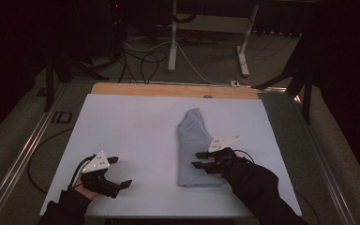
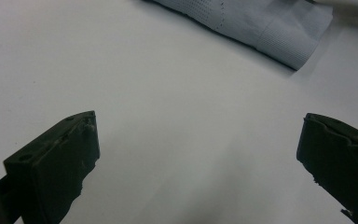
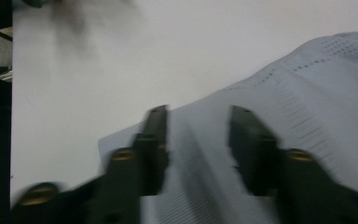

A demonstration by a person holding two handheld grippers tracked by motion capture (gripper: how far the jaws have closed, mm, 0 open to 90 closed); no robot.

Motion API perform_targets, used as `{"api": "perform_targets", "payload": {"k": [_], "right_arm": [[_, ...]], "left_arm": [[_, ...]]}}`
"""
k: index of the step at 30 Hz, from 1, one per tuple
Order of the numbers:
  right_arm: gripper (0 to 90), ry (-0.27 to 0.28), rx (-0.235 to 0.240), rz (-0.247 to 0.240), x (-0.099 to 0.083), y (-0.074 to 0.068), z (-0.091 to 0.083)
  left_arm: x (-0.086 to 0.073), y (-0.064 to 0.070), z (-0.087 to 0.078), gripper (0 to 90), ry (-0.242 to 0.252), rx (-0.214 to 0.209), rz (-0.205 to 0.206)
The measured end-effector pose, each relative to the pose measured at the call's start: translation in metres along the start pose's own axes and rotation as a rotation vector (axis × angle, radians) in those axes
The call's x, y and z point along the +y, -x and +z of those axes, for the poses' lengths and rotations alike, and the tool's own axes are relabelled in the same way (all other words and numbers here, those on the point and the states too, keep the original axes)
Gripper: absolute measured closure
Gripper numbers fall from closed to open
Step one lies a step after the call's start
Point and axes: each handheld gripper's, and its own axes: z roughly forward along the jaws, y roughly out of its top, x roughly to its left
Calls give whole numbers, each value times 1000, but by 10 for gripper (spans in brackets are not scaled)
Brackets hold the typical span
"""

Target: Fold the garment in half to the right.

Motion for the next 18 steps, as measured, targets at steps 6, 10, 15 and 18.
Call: {"api": "perform_targets", "payload": {"k": [6, 10, 15, 18], "right_arm": [[195, 6, -3, 27, 6, 2, 3], [95, 11, 11, 50, 9, 5, 4], [92, 30, -30, 58, 12, 10, 0], [92, 36, -41, 65, 13, 13, -3]], "left_arm": [[0, -1, -1, 4, 3, -1, -3], [-1, 0, 0, 4, -2, -1, 0], [0, 0, -1, 4, 1, -2, 0], [0, -1, -1, 4, 4, -2, -4]]}}
